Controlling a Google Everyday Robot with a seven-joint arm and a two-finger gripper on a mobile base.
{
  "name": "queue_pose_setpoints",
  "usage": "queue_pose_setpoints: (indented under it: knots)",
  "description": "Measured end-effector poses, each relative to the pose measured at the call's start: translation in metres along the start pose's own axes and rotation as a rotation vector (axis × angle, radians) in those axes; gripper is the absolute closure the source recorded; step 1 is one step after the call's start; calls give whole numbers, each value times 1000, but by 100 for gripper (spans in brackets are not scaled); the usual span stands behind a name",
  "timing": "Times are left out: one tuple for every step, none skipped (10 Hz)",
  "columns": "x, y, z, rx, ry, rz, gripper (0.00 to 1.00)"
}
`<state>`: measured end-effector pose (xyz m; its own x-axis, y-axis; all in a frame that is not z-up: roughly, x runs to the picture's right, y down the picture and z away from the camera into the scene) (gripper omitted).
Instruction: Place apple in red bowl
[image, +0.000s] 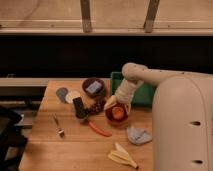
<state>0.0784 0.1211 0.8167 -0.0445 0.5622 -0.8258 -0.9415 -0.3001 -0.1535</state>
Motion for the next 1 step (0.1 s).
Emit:
queue_pose_setpoints:
  knots:
    - [0,0,0,0,0,0,20]
